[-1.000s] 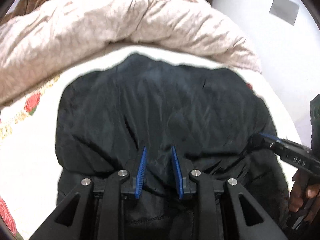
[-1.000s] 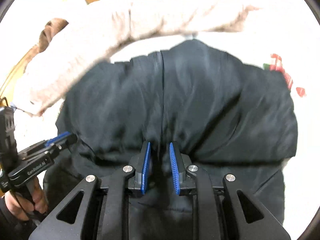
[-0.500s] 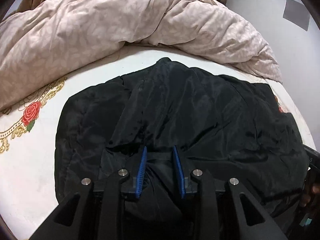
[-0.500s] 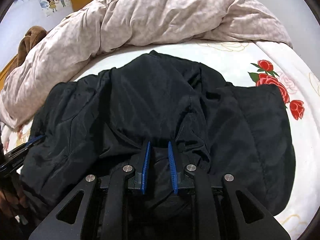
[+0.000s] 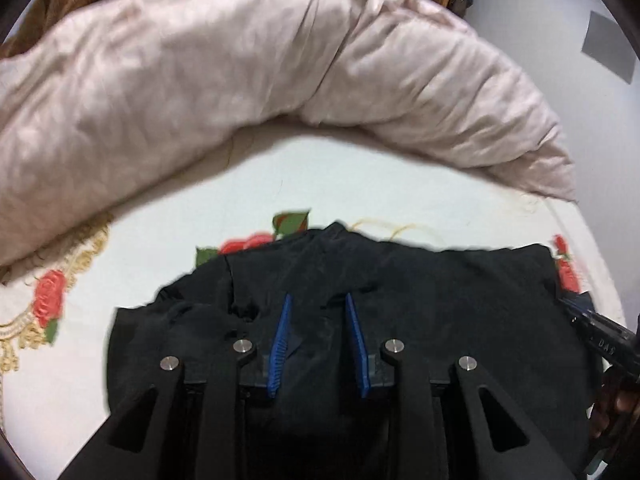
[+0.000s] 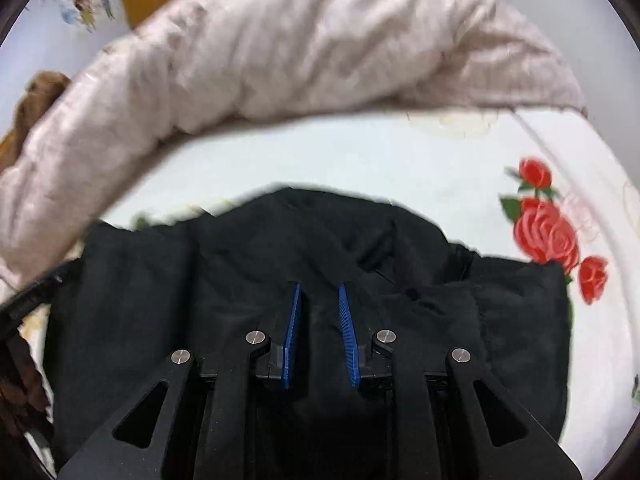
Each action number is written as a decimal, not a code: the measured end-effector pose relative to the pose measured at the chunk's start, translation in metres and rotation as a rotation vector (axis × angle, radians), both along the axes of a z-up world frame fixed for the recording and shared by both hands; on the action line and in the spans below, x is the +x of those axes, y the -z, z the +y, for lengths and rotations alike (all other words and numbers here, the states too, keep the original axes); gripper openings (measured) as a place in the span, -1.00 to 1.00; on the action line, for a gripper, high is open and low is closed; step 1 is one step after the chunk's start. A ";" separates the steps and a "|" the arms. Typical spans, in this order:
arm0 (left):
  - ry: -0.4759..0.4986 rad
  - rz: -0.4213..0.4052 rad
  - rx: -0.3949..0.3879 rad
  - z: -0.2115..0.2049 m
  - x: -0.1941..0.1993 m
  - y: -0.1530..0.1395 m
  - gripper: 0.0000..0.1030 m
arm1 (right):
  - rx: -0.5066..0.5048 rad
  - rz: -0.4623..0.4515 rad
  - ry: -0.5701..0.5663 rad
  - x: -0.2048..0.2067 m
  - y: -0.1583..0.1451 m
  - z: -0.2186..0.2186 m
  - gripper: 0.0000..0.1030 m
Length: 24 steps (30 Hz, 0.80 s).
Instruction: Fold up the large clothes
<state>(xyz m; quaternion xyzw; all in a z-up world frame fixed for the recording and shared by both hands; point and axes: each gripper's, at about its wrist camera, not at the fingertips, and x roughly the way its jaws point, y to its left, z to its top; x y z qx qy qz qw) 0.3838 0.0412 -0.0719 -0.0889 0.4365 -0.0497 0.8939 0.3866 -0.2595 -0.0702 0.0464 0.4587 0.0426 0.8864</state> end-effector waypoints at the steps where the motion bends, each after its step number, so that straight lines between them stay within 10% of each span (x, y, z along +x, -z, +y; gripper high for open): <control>1: 0.011 -0.003 0.018 -0.002 0.001 0.010 -0.37 | -0.010 0.012 0.007 0.002 0.014 -0.005 -0.60; 9: 0.016 -0.030 0.053 -0.007 -0.005 0.015 -0.38 | 0.014 0.005 0.039 -0.002 0.023 -0.013 -0.61; 17: 0.107 -0.154 -0.052 -0.012 -0.080 -0.055 -0.38 | 0.105 -0.181 -0.049 -0.087 -0.066 0.012 -0.56; 24: 0.203 -0.049 -0.043 -0.050 -0.127 -0.017 -0.38 | 0.082 -0.066 -0.155 -0.124 -0.023 0.059 -0.56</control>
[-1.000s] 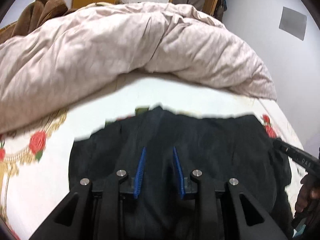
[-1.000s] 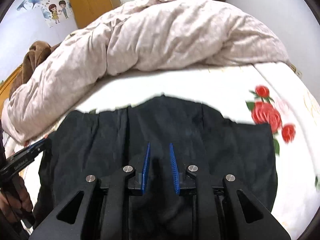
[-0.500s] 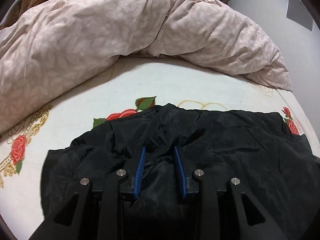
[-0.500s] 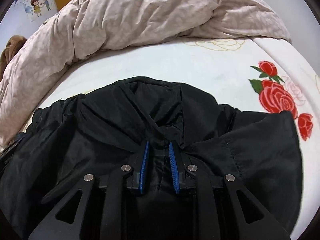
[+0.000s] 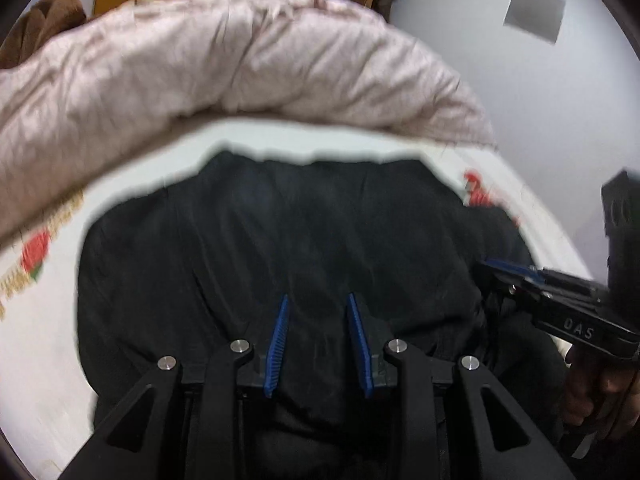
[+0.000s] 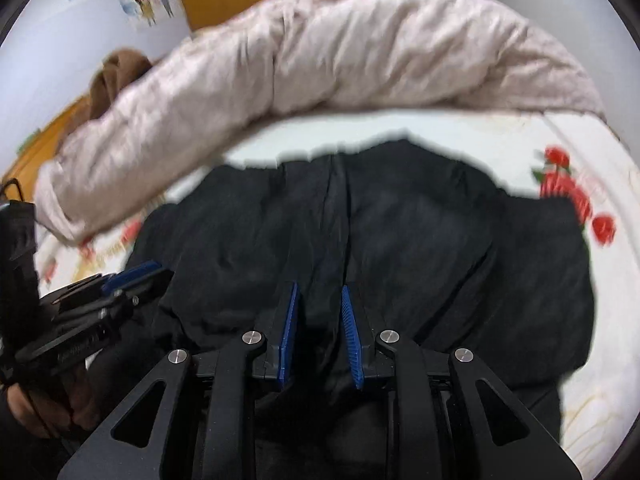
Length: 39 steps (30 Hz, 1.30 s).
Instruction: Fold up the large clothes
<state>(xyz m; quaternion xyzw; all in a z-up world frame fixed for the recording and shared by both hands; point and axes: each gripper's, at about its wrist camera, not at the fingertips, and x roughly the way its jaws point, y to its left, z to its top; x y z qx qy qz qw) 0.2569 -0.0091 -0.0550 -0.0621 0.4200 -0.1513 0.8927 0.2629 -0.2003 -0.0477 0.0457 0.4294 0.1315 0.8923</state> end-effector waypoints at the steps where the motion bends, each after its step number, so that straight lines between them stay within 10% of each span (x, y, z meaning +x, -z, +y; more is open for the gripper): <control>1: -0.002 0.012 0.023 -0.003 0.002 0.011 -0.35 | -0.009 0.008 0.007 0.002 0.008 0.001 -0.55; 5: -0.010 0.009 0.060 -0.012 0.012 0.024 -0.34 | 0.008 0.066 0.018 0.021 0.039 -0.003 -0.56; 14: 0.015 -0.007 -0.003 -0.016 -0.033 -0.018 -0.35 | 0.057 0.023 0.016 -0.021 -0.010 -0.013 -0.55; 22: 0.005 0.074 0.058 -0.027 -0.032 0.034 -0.34 | 0.000 0.139 -0.010 -0.018 0.056 -0.004 -0.55; 39: -0.029 0.076 0.068 -0.032 -0.020 0.044 -0.35 | -0.017 0.131 0.005 -0.015 0.067 0.003 -0.55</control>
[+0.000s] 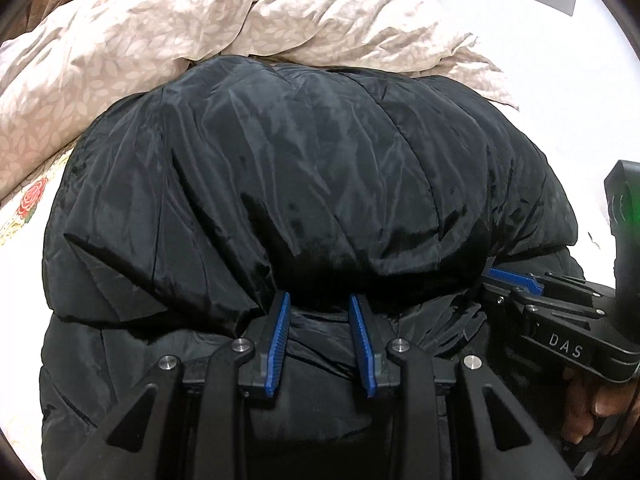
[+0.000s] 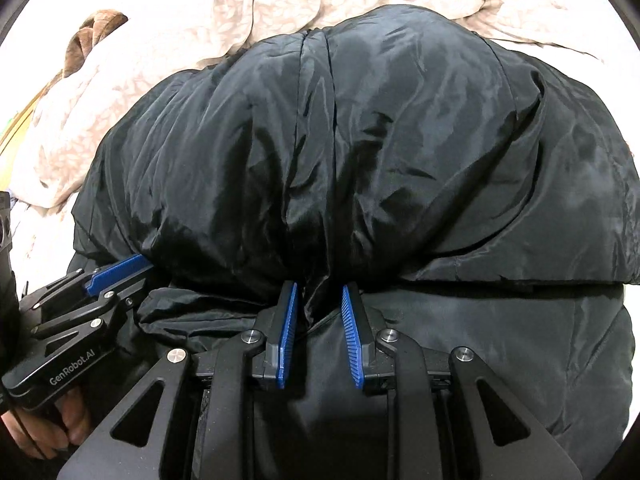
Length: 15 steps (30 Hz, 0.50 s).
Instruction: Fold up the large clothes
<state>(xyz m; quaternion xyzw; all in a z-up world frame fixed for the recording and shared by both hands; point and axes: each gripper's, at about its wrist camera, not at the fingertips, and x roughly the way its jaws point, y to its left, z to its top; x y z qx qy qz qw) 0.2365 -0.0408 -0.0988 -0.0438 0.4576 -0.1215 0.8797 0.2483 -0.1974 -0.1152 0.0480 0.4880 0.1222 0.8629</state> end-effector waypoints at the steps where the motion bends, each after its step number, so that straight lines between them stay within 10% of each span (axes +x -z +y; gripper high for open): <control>1: -0.004 0.011 -0.002 0.000 0.000 -0.003 -0.35 | 0.002 0.008 0.000 0.000 -0.002 0.000 -0.55; 7: -0.001 0.027 -0.014 0.003 -0.012 -0.032 -0.35 | -0.002 -0.009 0.035 -0.019 -0.032 -0.003 -0.12; 15: -0.021 -0.023 -0.005 0.016 -0.065 -0.071 -0.21 | 0.000 -0.099 0.021 -0.085 -0.079 -0.018 -0.08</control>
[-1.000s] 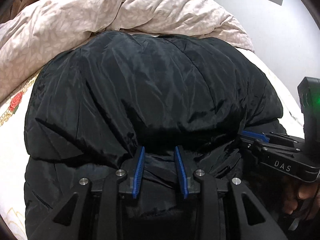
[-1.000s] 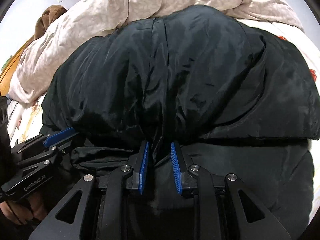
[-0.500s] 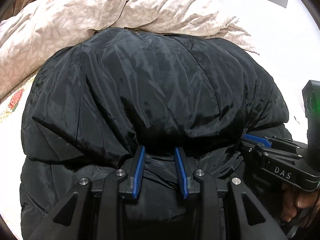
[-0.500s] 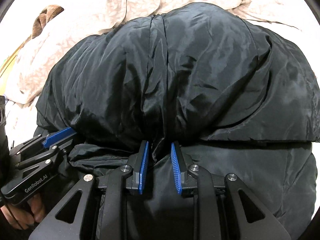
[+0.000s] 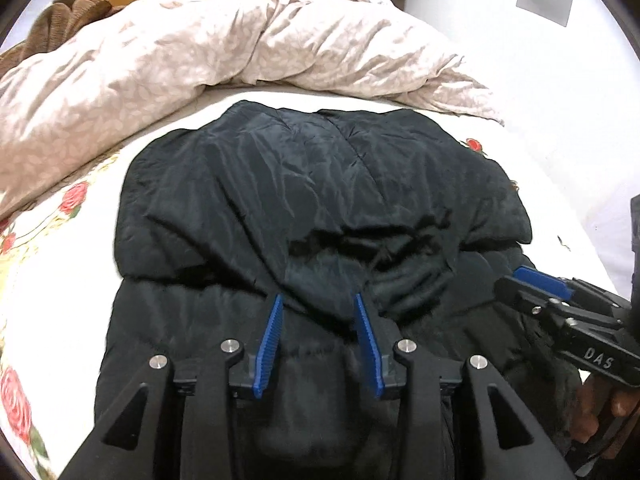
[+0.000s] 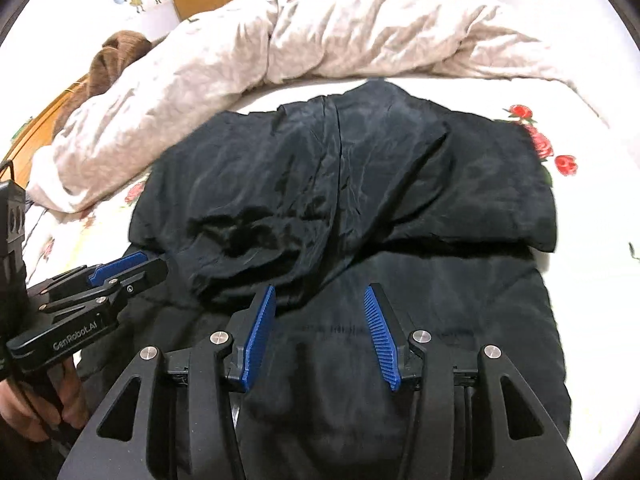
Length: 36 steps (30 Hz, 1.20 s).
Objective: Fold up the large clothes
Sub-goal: 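Open both tools and withdraw them from the folded jacket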
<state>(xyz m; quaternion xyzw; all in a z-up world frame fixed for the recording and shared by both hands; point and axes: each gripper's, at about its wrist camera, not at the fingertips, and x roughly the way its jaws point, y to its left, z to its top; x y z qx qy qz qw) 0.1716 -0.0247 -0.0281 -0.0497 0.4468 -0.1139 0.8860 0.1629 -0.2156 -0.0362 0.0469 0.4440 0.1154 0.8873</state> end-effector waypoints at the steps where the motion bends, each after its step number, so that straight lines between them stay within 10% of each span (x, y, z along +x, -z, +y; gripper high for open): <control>1: -0.005 -0.002 0.005 0.002 -0.007 -0.003 -0.18 | 0.000 -0.008 0.000 -0.010 -0.005 -0.002 -0.08; 20: -0.069 -0.090 0.002 0.037 -0.145 -0.056 0.00 | 0.008 -0.049 0.062 -0.135 -0.030 -0.037 -0.08; 36: -0.095 -0.076 0.051 0.039 -0.175 -0.046 0.00 | -0.020 -0.065 0.115 -0.165 -0.025 -0.056 -0.08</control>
